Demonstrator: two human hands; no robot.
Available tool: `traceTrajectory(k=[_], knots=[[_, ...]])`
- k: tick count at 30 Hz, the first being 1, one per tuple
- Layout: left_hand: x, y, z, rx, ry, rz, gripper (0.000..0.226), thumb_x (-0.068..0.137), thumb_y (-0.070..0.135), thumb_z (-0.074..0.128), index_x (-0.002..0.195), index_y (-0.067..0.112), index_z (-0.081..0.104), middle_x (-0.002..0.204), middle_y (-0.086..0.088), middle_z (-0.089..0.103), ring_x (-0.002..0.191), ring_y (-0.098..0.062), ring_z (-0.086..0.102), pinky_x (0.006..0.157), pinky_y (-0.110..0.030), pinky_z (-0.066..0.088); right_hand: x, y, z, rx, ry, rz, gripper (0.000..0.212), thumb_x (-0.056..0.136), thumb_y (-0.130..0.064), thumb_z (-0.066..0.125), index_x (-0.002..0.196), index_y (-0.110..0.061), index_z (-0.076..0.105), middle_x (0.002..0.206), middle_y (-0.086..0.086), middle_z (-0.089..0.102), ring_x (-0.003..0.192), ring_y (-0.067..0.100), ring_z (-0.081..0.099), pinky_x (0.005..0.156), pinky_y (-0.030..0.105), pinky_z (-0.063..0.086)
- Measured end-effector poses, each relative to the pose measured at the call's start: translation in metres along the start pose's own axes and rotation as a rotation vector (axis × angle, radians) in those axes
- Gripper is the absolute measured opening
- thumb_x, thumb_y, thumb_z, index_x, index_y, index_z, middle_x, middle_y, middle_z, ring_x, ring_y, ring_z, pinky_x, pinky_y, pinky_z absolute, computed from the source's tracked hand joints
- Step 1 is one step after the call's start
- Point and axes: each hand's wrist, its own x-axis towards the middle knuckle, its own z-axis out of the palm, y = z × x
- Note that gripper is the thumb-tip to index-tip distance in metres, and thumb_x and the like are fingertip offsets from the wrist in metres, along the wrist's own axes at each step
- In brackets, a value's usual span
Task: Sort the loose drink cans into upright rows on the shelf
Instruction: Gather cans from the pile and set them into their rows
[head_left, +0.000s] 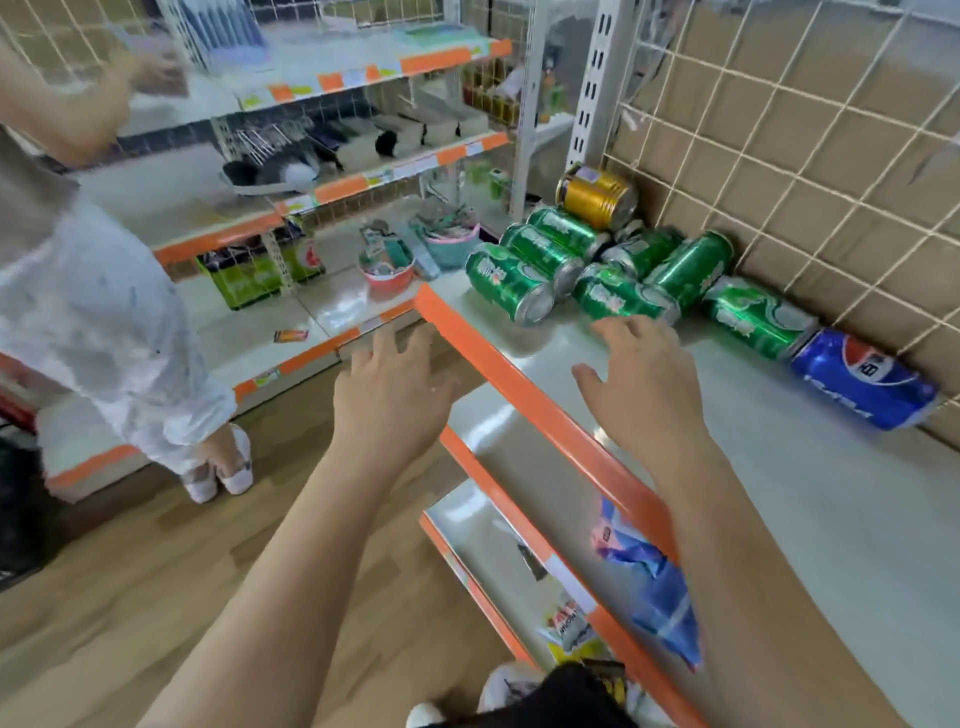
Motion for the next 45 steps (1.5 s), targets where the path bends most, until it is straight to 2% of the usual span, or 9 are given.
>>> traceTrajectory(k=[13, 17, 24, 29, 32, 34, 37, 39, 45], knots=[[0.171, 0.006, 0.027, -0.042, -0.092, 0.188, 0.059, 0.092, 0.04, 0.048, 0.143, 0.022, 0.026, 0.139, -0.012, 0.039, 0.126, -0.035, 0.038, 0.097, -0.046, 0.038, 0.134, 0.004, 0.032, -0.057, -0.038, 0.196, 0.048, 0.086, -0.039, 0.059, 0.128, -0.018, 0.048, 0.128, 0.011, 0.049, 0.119, 0.035, 0.042, 0.093, 0.042, 0.038], [0.212, 0.009, 0.033, -0.131, -0.145, 0.185, 0.048, 0.095, 0.043, 0.041, 0.134, 0.017, 0.037, 0.13, -0.013, 0.049, 0.119, -0.031, 0.046, 0.092, -0.044, 0.042, 0.159, 0.012, 0.038, -0.109, -0.13, 0.247, 0.052, 0.085, -0.04, 0.061, 0.128, -0.017, 0.043, 0.128, 0.012, 0.046, 0.117, 0.035, 0.042, 0.092, 0.043, 0.039], [0.252, 0.014, 0.044, -0.218, -0.537, 0.324, 0.037, 0.094, 0.051, 0.039, 0.108, 0.017, 0.046, 0.108, -0.009, 0.06, 0.095, -0.026, 0.057, 0.075, -0.033, 0.039, 0.175, 0.014, 0.05, -0.257, -0.211, 0.334, 0.058, 0.08, -0.034, 0.065, 0.13, -0.017, 0.04, 0.132, 0.013, 0.036, 0.119, 0.035, 0.038, 0.091, 0.043, 0.038], [0.267, 0.016, 0.04, -0.406, -0.669, 0.309, 0.049, 0.092, 0.047, 0.047, 0.135, 0.024, 0.041, 0.104, -0.001, 0.059, 0.078, -0.022, 0.066, 0.068, -0.03, 0.055, 0.178, 0.007, 0.054, -0.184, -0.118, 0.453, 0.041, 0.073, -0.022, 0.065, 0.108, -0.009, 0.05, 0.121, 0.014, 0.041, 0.112, 0.035, 0.039, 0.084, 0.041, 0.04], [0.277, 0.019, 0.042, -0.431, -0.77, 0.298, 0.043, 0.096, 0.044, 0.041, 0.125, 0.015, 0.052, 0.105, -0.009, 0.061, 0.067, -0.021, 0.06, 0.057, -0.028, 0.048, 0.175, 0.004, 0.05, -0.119, -0.034, 0.534, 0.047, 0.071, -0.027, 0.068, 0.11, -0.008, 0.049, 0.116, 0.012, 0.041, 0.11, 0.034, 0.039, 0.081, 0.041, 0.041], [0.28, 0.02, 0.044, -0.47, -0.843, 0.257, 0.044, 0.096, 0.045, 0.039, 0.109, 0.007, 0.058, 0.085, -0.014, 0.057, 0.056, -0.02, 0.048, 0.052, -0.026, 0.039, 0.172, 0.003, 0.044, -0.037, 0.003, 0.578, 0.054, 0.069, -0.03, 0.07, 0.114, -0.01, 0.049, 0.118, 0.01, 0.04, 0.112, 0.033, 0.039, 0.082, 0.041, 0.041], [0.277, 0.016, 0.043, -0.658, -0.892, 0.178, 0.045, 0.09, 0.05, 0.049, 0.1, 0.008, 0.062, 0.075, -0.011, 0.041, 0.053, -0.017, 0.035, 0.051, -0.026, 0.03, 0.163, 0.002, 0.034, 0.103, 0.082, 0.641, 0.058, 0.068, -0.029, 0.07, 0.121, -0.017, 0.051, 0.121, 0.008, 0.04, 0.115, 0.032, 0.039, 0.086, 0.037, 0.04], [0.276, 0.012, 0.04, -0.756, -0.912, 0.207, 0.042, 0.084, 0.052, 0.055, 0.101, 0.014, 0.065, 0.078, -0.005, 0.049, 0.053, -0.013, 0.039, 0.052, -0.023, 0.034, 0.154, 0.003, 0.03, 0.169, 0.141, 0.682, 0.057, 0.067, -0.03, 0.072, 0.121, -0.021, 0.053, 0.116, 0.005, 0.038, 0.115, 0.03, 0.04, 0.086, 0.035, 0.039], [0.265, 0.026, 0.026, -0.734, -0.699, 0.424, 0.056, 0.062, 0.06, 0.071, 0.104, 0.023, 0.067, 0.083, 0.004, 0.066, 0.065, -0.007, 0.056, 0.062, -0.024, 0.046, 0.116, 0.009, 0.02, 0.355, 0.412, 0.802, 0.054, 0.062, -0.03, 0.082, 0.11, -0.016, 0.06, 0.115, 0.007, 0.046, 0.102, 0.022, 0.052, 0.086, 0.029, 0.041]])
